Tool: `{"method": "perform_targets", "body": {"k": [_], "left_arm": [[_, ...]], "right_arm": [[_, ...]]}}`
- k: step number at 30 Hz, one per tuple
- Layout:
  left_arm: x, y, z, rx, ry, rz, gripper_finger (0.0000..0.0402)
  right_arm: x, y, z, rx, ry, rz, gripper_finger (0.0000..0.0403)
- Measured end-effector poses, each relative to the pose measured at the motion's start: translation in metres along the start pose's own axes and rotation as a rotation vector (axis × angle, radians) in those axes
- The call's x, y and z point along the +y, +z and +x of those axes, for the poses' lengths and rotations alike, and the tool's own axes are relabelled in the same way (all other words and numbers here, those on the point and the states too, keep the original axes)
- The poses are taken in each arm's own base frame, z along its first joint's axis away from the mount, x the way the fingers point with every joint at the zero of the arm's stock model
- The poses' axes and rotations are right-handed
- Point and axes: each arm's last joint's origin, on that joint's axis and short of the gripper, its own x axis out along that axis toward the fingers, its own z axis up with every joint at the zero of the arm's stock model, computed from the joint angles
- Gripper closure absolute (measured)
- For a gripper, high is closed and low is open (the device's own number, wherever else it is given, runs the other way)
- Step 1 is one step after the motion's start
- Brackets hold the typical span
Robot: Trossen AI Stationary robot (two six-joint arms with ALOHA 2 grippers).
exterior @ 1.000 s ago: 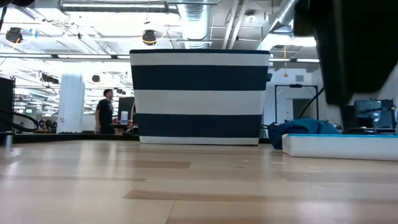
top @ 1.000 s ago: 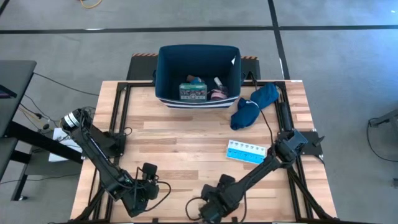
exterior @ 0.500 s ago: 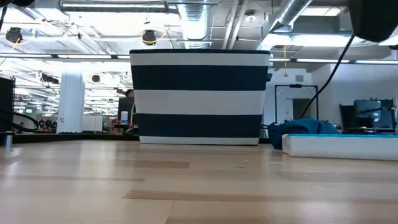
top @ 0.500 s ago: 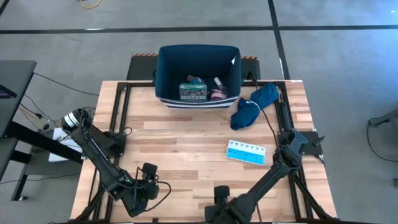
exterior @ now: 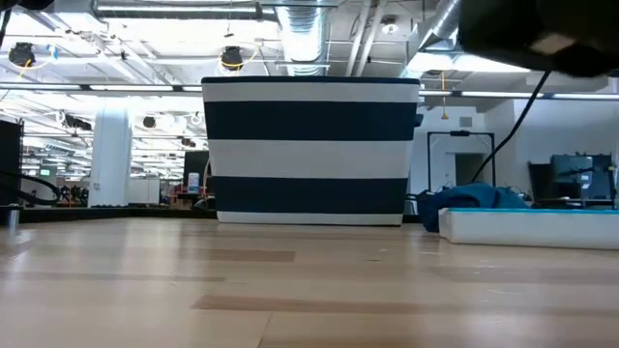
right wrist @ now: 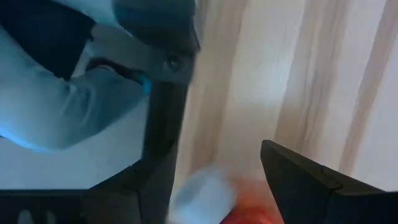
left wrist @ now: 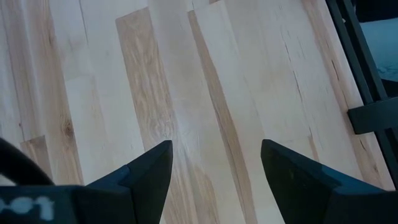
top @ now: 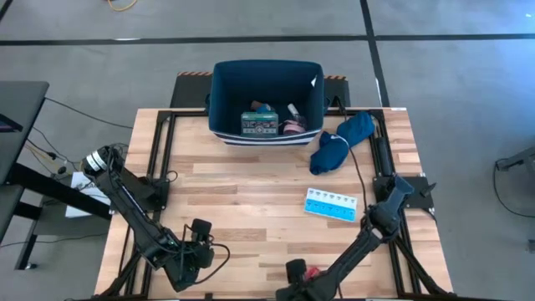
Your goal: Pick & place medical supplies in basket/bin
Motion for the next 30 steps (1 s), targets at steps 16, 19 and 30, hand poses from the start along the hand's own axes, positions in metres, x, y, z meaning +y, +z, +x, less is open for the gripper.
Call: {"method": "perform_targets", "body": {"k": [16, 19, 30], "left_arm": [[0.001, 0.001, 0.001, 0.001, 0.001, -0.004, 0.0165], [0.001, 0.001, 0.001, 0.001, 0.001, -0.004, 0.0165], [0.002, 0.001, 0.001, -0.003, 0.010, -0.007, 0.0165]], "right_arm": [[0.000, -0.015, -0.006, 0.103, -0.091, -0.090, 0.0172], [0.005, -0.012, -0.018, 0.067, -0.077, -0.113, 0.0172], [0.018, -0.026, -0.029, 0.154, -0.078, -0.177, 0.0172]]}}
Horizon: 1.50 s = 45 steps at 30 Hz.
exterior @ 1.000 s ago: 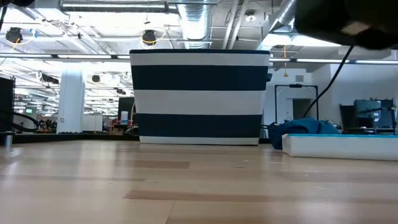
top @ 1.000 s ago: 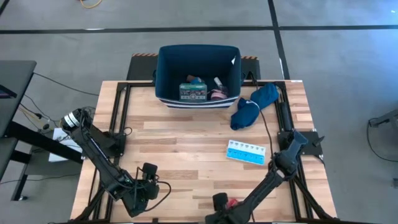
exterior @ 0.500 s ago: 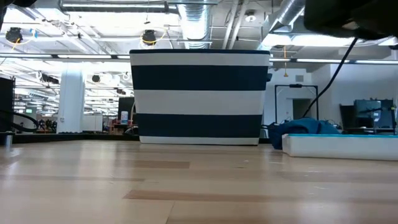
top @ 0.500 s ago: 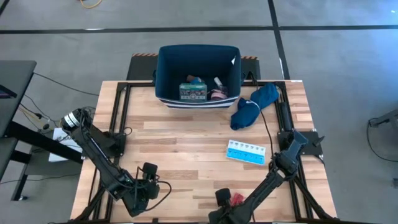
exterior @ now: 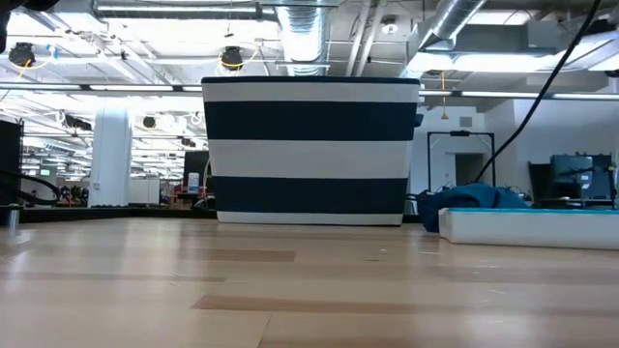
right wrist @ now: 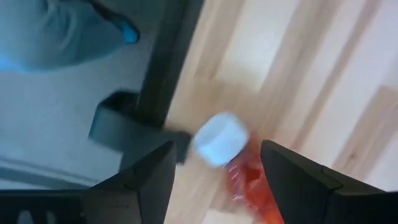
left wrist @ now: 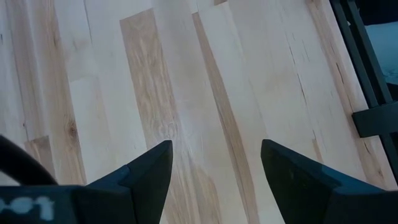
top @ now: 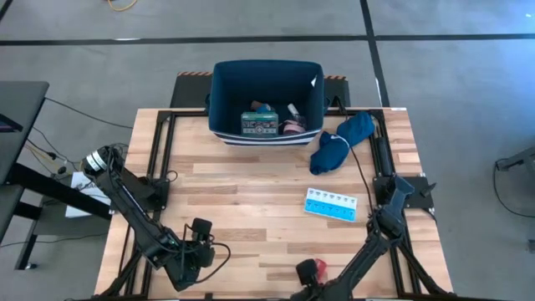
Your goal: Pick & place medical supplies in basket/bin
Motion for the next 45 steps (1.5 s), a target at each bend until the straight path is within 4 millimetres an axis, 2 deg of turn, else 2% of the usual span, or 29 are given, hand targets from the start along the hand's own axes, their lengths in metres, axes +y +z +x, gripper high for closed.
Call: {"method": "perform_targets", "body": {"k": [6, 17, 29, 34, 41, 45], "left_arm": [[0.006, 0.003, 0.003, 0.003, 0.011, -0.021, 0.0165], [0.012, 0.006, 0.005, 0.021, -0.003, -0.051, 0.0165], [0.011, 0.007, 0.005, 0.011, -0.015, -0.058, 0.0165], [0.011, 0.007, 0.005, 0.011, -0.015, -0.058, 0.0165], [0.011, 0.007, 0.005, 0.011, -0.015, -0.056, 0.0165], [0.011, 0.007, 0.005, 0.011, -0.015, -0.054, 0.0165]], "right_arm": [[0.007, -0.004, 0.000, 0.011, -0.002, -0.041, 0.0172], [0.007, -0.018, 0.028, 0.083, -0.097, -0.224, 0.0172], [-0.006, -0.015, 0.040, 0.090, -0.102, -0.200, 0.0175], [-0.011, -0.013, 0.041, 0.096, -0.099, -0.185, 0.0205], [-0.018, -0.010, 0.042, 0.097, -0.086, -0.165, 0.0285], [-0.029, -0.009, 0.037, 0.086, -0.188, -0.139, 0.0290]]}}
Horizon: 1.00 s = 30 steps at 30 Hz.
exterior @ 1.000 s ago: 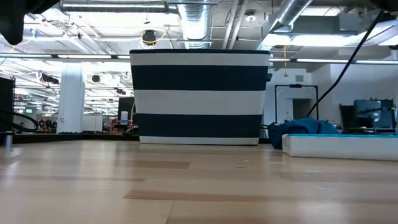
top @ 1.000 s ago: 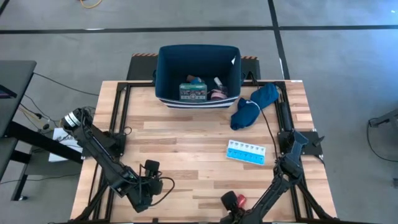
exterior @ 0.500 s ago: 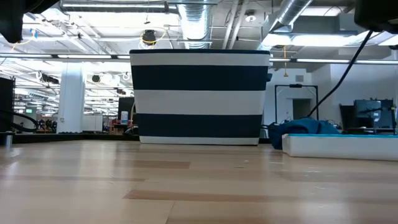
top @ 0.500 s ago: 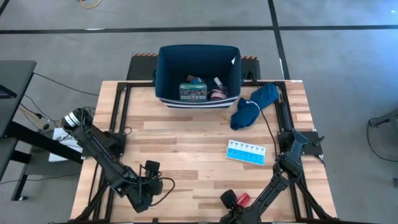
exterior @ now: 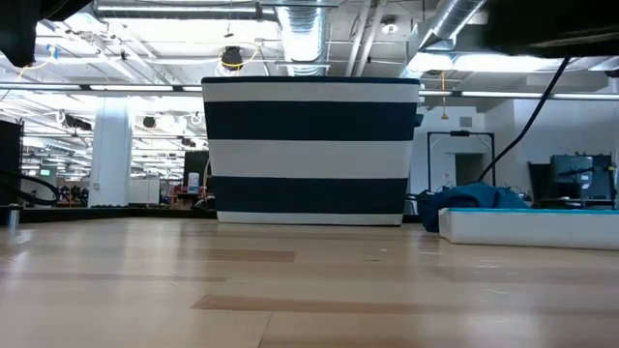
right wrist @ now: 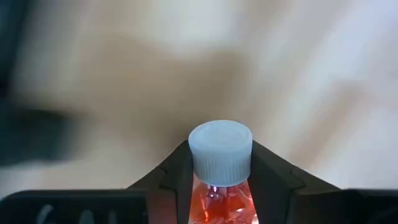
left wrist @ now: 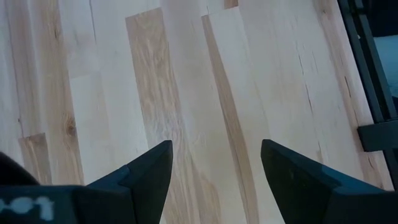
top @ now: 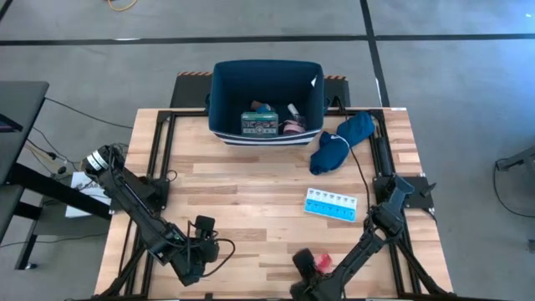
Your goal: Pick & place medical supplies in basket/bin
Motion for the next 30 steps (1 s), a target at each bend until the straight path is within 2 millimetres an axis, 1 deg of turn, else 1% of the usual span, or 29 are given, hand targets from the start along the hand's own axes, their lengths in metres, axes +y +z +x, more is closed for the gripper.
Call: {"method": "perform_targets", "body": {"k": [2, 5, 8, 10, 11, 14, 17, 20, 21, 24, 26, 28, 30], "left_arm": [[0.000, 0.000, 0.000, 0.000, 0.000, 0.001, 0.0165], [0.000, 0.000, 0.000, 0.000, 0.000, 0.006, 0.0165], [0.000, 0.000, 0.000, 0.000, 0.001, 0.020, 0.0165], [0.000, 0.000, 0.000, 0.000, 0.001, 0.025, 0.0165], [0.000, 0.000, 0.000, 0.000, 0.001, 0.025, 0.0165], [0.000, 0.000, 0.000, 0.000, 0.001, 0.025, 0.0165], [0.000, 0.000, 0.000, -0.001, 0.001, 0.025, 0.0165], [0.000, 0.000, 0.000, -0.003, 0.006, 0.041, 0.0165], [0.000, 0.000, 0.000, -0.005, 0.008, 0.052, 0.0165], [0.001, 0.001, 0.000, -0.019, 0.035, 0.072, 0.0165], [0.002, 0.001, 0.000, -0.038, 0.071, 0.084, 0.0165], [0.003, 0.002, 0.000, -0.059, 0.113, 0.100, 0.0165], [0.005, 0.003, 0.000, -0.078, 0.152, 0.109, 0.0165]], "right_arm": [[-0.013, -0.003, -0.004, 0.005, -0.105, 0.035, 0.0290], [-0.041, -0.013, -0.031, -0.034, -0.315, 0.060, 0.0276], [-0.071, -0.023, -0.051, -0.063, -0.569, 0.100, 0.0260], [-0.100, -0.029, -0.065, -0.098, -0.707, 0.154, 0.0262], [-0.117, -0.033, -0.076, -0.129, -0.768, 0.184, 0.0267], [-0.169, -0.054, -0.110, -0.162, -0.903, 0.261, 0.0286], [-0.223, -0.083, -0.132, -0.149, -0.914, 0.410, 0.0291], [-0.282, -0.122, -0.151, -0.162, -0.902, 0.642, 0.0284], [-0.300, -0.134, -0.154, -0.173, -0.884, 0.724, 0.0278], [-0.350, -0.163, -0.152, -0.211, -0.782, 0.957, 0.0267], [-0.380, -0.175, -0.145, -0.261, -0.712, 1.087, 0.0269], [-0.405, -0.183, -0.138, -0.320, -0.636, 1.135, 0.0279], [-0.432, -0.178, -0.126, -0.412, -0.596, 1.141, 0.0289]]}}
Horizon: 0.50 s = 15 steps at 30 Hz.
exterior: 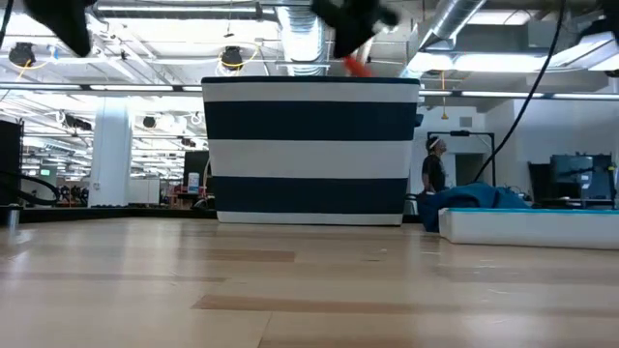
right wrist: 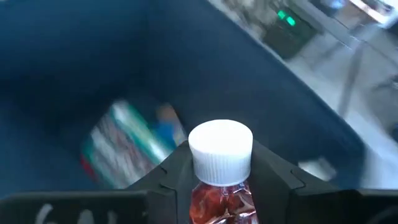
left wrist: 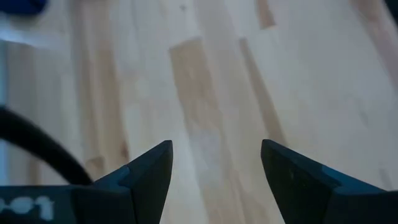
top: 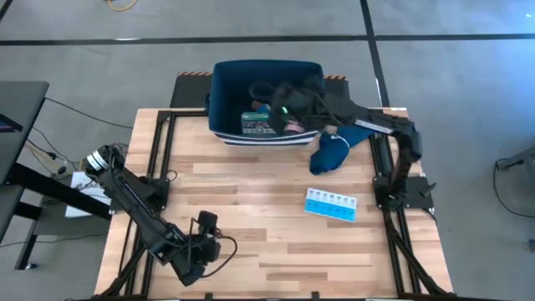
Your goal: Pick & place medical supplies in basket/bin
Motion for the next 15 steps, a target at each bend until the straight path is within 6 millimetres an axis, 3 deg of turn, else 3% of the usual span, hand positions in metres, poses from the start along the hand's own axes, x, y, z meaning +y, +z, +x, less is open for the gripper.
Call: {"method": "perform_targets", "body": {"k": [5, 11, 15], "left_arm": [[0.009, 0.001, 0.003, -0.021, 0.111, -0.090, 0.0165], [0.029, -0.003, 0.007, -0.001, 0.290, -0.278, 0.0165], [0.046, -0.010, 0.007, 0.069, 0.370, -0.341, 0.0165]], "right_arm": [[0.006, 0.011, 0.059, -0.048, 0.011, 0.042, 0.0287], [0.003, -0.020, 0.138, 0.188, -0.021, -0.064, 0.0268], [-0.007, -0.025, 0.151, 0.232, 0.047, -0.044, 0.0280]]}}
